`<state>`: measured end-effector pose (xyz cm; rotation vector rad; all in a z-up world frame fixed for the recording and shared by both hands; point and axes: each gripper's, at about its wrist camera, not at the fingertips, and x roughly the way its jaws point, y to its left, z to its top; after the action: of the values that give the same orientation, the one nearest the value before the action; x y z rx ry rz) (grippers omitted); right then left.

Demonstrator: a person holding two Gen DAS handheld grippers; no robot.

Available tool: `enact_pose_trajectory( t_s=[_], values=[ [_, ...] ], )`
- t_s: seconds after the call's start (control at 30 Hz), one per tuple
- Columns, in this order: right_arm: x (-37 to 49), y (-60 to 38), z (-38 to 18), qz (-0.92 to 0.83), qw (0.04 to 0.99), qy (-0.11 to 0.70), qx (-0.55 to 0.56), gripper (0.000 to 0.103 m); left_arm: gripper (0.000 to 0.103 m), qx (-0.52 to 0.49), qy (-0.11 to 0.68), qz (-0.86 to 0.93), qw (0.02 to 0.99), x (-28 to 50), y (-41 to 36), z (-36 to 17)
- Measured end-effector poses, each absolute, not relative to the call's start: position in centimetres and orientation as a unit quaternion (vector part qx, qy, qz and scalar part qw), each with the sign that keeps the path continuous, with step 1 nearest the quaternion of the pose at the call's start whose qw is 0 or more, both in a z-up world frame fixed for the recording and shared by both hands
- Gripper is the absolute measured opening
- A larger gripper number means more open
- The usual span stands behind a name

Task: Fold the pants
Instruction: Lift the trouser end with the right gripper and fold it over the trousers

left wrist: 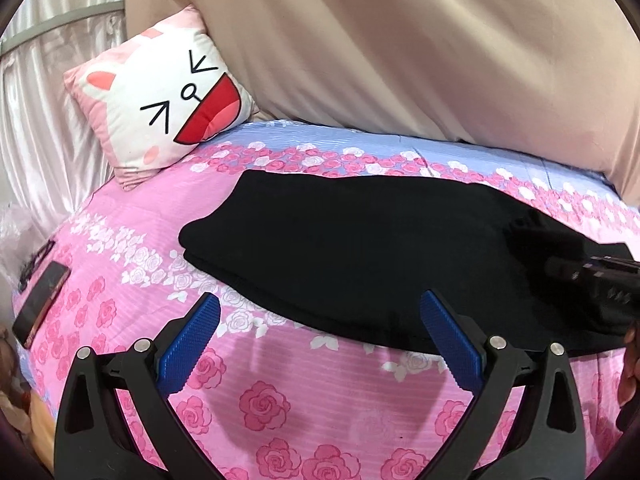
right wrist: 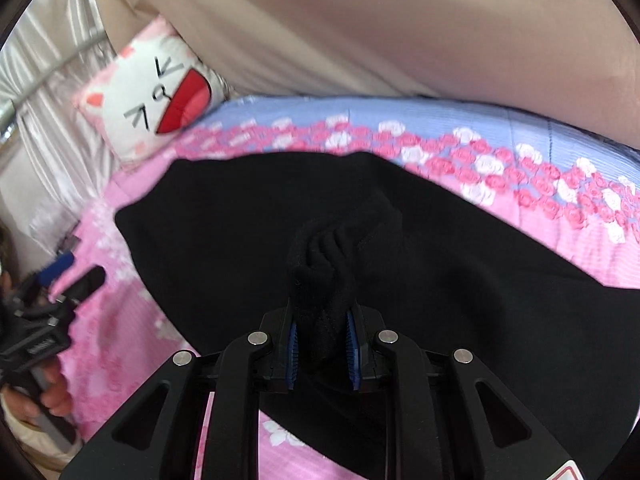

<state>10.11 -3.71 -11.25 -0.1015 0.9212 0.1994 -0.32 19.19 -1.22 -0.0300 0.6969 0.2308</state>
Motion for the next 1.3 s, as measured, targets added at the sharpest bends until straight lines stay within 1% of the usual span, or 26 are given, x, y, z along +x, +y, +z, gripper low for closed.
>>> enact_pose_trajectory(
  t_s=[0.1, 0.13, 0.17, 0.2, 0.27, 0.33, 0.4, 0.43, 0.5, 0.53, 0.57, 0.6, 0.7, 1.03, 1.3],
  values=[
    [10.2, -3.1, -12.9, 0.088, 0.882, 0.458, -0.066, 0.026, 0.098, 0.002, 0.346, 0.106, 0.932, 0.3, 18.4, -1.3],
    [10.1, -2.7, -13.1, 0.086, 0.882, 0.457, -0.071, 0.032, 0.098, 0.003, 0.347, 0.103, 0.932, 0.4, 18.2, -1.3],
    [9.8, -2.2, -13.1, 0.086, 0.884, 0.453, -0.082, 0.041, 0.098, 0.004, 0.349, 0.098, 0.932, 0.6, 18.0, -1.3],
    [9.6, -1.7, -12.9, 0.088, 0.882, 0.454, -0.088, 0.044, 0.098, 0.005, 0.352, 0.094, 0.931, 0.7, 17.7, -1.4],
    [8.7, -1.1, -12.0, 0.1, 0.882, 0.452, -0.084, 0.043, 0.098, 0.008, 0.355, 0.091, 0.931, 0.8, 17.5, -1.4],
    [7.1, -1.7, -9.8, 0.115, 0.893, 0.43, -0.064, 0.043, 0.098, 0.01, 0.356, 0.092, 0.93, 0.6, 17.6, -1.6],
    [6.2, -2.6, -8.8, 0.099, 0.899, 0.421, -0.073, 0.051, 0.098, 0.01, 0.358, 0.096, 0.929, 0.5, 17.8, -1.9],
    [6.0, -3.2, -8.8, 0.09, 0.898, 0.424, -0.08, 0.052, 0.098, 0.007, 0.364, 0.097, 0.926, 0.7, 17.9, -2.2],
    [6.1, -4.0, -9.0, 0.081, 0.898, 0.428, -0.064, 0.047, 0.098, 0.002, 0.376, 0.097, 0.922, 1.2, 17.8, -2.8],
    [6.4, -4.4, -9.3, 0.082, 0.898, 0.43, -0.046, 0.033, 0.098, 0.002, 0.383, 0.097, 0.919, 1.5, 17.6, -3.2],
    [6.7, -4.6, -9.6, 0.081, 0.897, 0.433, -0.036, 0.011, 0.098, 0.004, 0.387, 0.097, 0.917, 1.6, 17.3, -3.4],
    [7.2, -4.6, -10.3, 0.079, 0.895, 0.438, -0.031, 0.005, 0.098, 0.006, 0.389, 0.096, 0.916, 1.7, 17.0, -3.5],
    [8.6, -4.4, -13.4, 0.075, 0.882, 0.464, -0.037, 0.004, 0.098, 0.017, 0.393, 0.088, 0.915, 1.7, 15.9, -3.5],
    [8.7, -3.8, -12.9, 0.073, 0.876, 0.475, -0.049, 0.004, 0.098, 0.024, 0.41, 0.093, 0.907, 1.9, 14.4, -4.1],
    [9.1, -2.4, -12.8, 0.058, 0.876, 0.468, -0.101, 0.004, 0.098, 0.043, 0.412, 0.09, 0.906, 1.7, 12.4, -4.2]
  ],
)
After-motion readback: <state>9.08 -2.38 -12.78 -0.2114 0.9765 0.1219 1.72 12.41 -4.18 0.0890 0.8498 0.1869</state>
